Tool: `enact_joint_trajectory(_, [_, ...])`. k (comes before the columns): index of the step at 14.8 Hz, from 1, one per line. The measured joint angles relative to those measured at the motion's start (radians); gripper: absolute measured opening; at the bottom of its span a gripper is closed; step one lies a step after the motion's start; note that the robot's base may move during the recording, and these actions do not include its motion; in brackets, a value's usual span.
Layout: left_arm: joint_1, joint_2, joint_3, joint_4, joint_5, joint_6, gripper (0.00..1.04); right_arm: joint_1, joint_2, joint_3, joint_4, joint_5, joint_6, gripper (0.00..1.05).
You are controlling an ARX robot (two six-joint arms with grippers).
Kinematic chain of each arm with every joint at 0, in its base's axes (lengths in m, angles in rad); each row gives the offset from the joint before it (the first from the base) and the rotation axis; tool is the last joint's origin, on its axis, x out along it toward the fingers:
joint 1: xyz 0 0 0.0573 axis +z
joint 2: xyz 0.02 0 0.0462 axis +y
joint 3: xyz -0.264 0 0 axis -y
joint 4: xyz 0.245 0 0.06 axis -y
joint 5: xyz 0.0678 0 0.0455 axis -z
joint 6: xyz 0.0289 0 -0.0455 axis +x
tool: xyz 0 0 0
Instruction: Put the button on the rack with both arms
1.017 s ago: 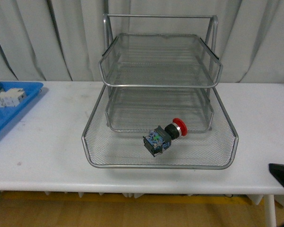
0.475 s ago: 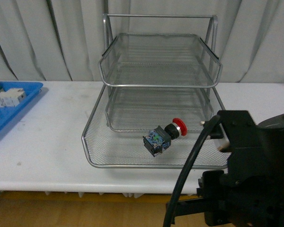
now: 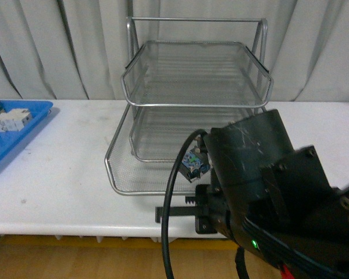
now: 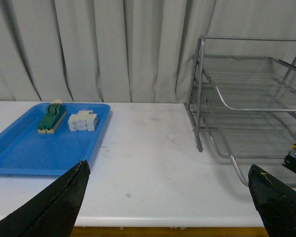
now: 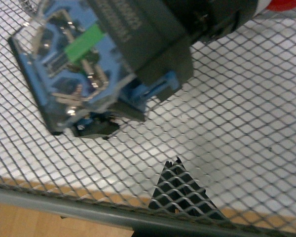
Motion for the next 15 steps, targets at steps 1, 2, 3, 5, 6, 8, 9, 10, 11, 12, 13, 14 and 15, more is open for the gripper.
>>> enact_joint_trajectory(1, [0.0, 0.0, 0.0, 0.001, 0.0, 0.0, 0.98, -0.012, 0.018, 0.055, -0.019, 0.002, -0.001, 0.02])
enact_joint_trajectory(2, [0.0, 0.0, 0.0, 0.0, 0.0, 0.0, 0.98, -0.025, 0.035, 0.113, -0.039, 0.01, -0.005, 0.02])
enact_joint_trajectory(3, [0.0, 0.0, 0.0, 0.0, 0.0, 0.0, 0.98, -0.044, 0.067, 0.205, -0.066, 0.017, -0.02, 0.02])
enact_joint_trajectory(5, [0.0, 0.0, 0.0, 0.0, 0.0, 0.0, 0.98, -0.074, 0.157, 0.351, -0.115, 0.041, -0.046, 0.02])
enact_joint_trajectory(6, [0.0, 0.0, 0.0, 0.0, 0.0, 0.0, 0.98, -0.084, 0.189, 0.395, -0.119, 0.044, -0.056, 0.02])
enact_joint_trajectory(8, [0.0, 0.0, 0.0, 0.0, 0.0, 0.0, 0.98, -0.095, 0.223, 0.459, -0.121, 0.048, -0.073, 0.02])
enact_joint_trajectory(9, [0.0, 0.0, 0.0, 0.0, 0.0, 0.0, 0.98, -0.095, 0.217, 0.446, -0.082, 0.048, -0.092, 0.02])
enact_joint_trajectory(10, [0.0, 0.0, 0.0, 0.0, 0.0, 0.0, 0.98, -0.095, 0.18, 0.38, -0.055, 0.045, -0.094, 0.02])
enact_joint_trajectory(11, [0.0, 0.0, 0.0, 0.0, 0.0, 0.0, 0.98, -0.095, 0.144, 0.313, -0.01, 0.045, -0.097, 0.02])
enact_joint_trajectory(12, [0.0, 0.0, 0.0, 0.0, 0.0, 0.0, 0.98, -0.095, 0.068, 0.189, 0.074, 0.033, -0.101, 0.02])
enact_joint_trajectory(13, [0.0, 0.0, 0.0, 0.0, 0.0, 0.0, 0.98, -0.095, -0.01, 0.072, 0.169, 0.009, -0.115, 0.02])
enact_joint_trajectory(14, [0.0, 0.0, 0.0, 0.0, 0.0, 0.0, 0.98, -0.095, -0.062, 0.016, 0.209, 0.008, -0.121, 0.11])
enact_joint_trajectory(15, [0.0, 0.0, 0.0, 0.002, 0.0, 0.0, 0.98, -0.095, -0.041, -0.025, 0.441, 0.083, -0.169, 0.09])
